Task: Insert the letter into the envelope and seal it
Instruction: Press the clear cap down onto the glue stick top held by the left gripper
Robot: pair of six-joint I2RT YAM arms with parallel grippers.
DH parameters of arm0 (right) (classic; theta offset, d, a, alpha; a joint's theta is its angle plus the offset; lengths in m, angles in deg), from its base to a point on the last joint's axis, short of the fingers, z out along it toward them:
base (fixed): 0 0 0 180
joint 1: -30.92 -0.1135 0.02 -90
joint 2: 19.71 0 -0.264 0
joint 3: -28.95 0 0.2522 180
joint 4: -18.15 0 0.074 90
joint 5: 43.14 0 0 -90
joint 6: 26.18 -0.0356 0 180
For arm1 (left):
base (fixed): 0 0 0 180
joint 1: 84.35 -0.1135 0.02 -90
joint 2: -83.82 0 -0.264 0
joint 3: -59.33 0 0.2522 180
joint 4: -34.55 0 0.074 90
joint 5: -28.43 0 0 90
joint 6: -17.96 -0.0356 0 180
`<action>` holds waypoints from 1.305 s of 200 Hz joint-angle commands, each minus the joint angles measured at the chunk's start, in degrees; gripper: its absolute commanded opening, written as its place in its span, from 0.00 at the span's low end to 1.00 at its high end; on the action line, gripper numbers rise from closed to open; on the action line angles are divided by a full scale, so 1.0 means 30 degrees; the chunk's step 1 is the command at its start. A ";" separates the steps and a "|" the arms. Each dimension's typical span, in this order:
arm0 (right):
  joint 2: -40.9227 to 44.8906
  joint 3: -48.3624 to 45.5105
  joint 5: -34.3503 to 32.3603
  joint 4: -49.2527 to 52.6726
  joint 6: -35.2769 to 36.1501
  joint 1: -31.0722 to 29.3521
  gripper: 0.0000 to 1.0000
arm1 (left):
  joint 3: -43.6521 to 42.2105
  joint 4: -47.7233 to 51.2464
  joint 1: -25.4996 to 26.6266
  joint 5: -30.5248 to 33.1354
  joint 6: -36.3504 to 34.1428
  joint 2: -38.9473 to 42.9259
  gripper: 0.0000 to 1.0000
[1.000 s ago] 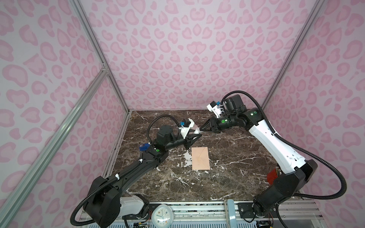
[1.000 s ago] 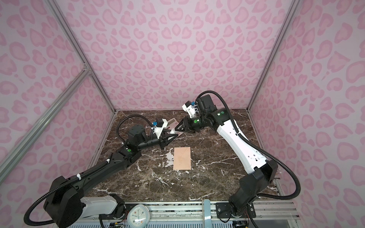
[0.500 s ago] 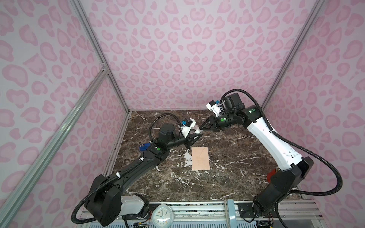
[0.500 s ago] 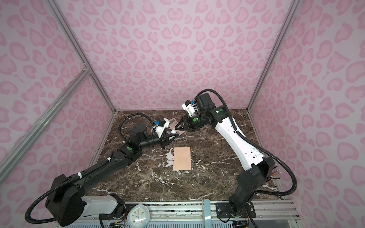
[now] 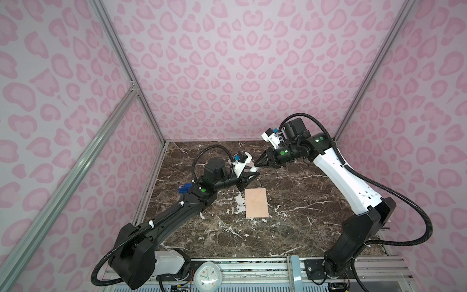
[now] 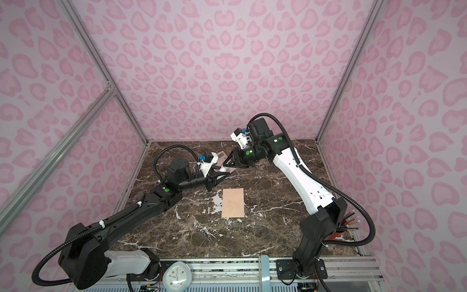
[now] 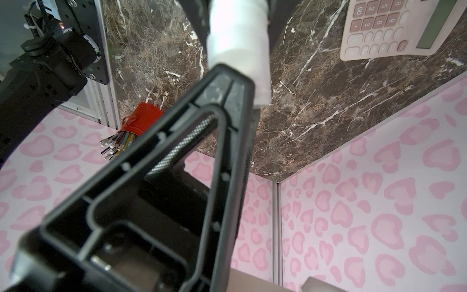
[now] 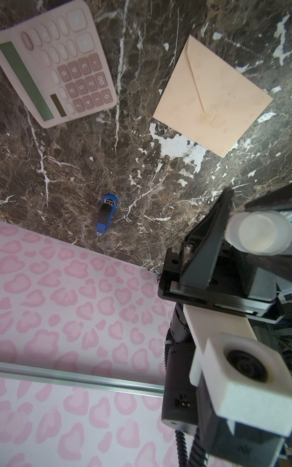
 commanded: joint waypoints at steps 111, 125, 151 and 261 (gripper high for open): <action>-0.0766 -0.0148 -0.0234 0.0630 0.0712 -0.0686 0.22 | 0.1159 -0.4045 0.0144 -0.1209 0.1266 -0.0371 0.04; -0.0996 0.0352 -0.0707 0.1239 0.1085 -0.0801 0.21 | 0.1225 -0.4144 0.0143 -0.1224 0.1374 -0.0372 0.04; -0.1440 0.1047 -0.1273 0.2124 0.1621 -0.1132 0.21 | 0.1342 -0.4507 0.0120 -0.1267 0.1683 -0.0416 0.04; -0.1316 0.1867 -0.1809 0.1853 0.1312 -0.1079 0.21 | 0.1125 -0.5056 0.0117 -0.1122 0.2312 -0.0152 0.04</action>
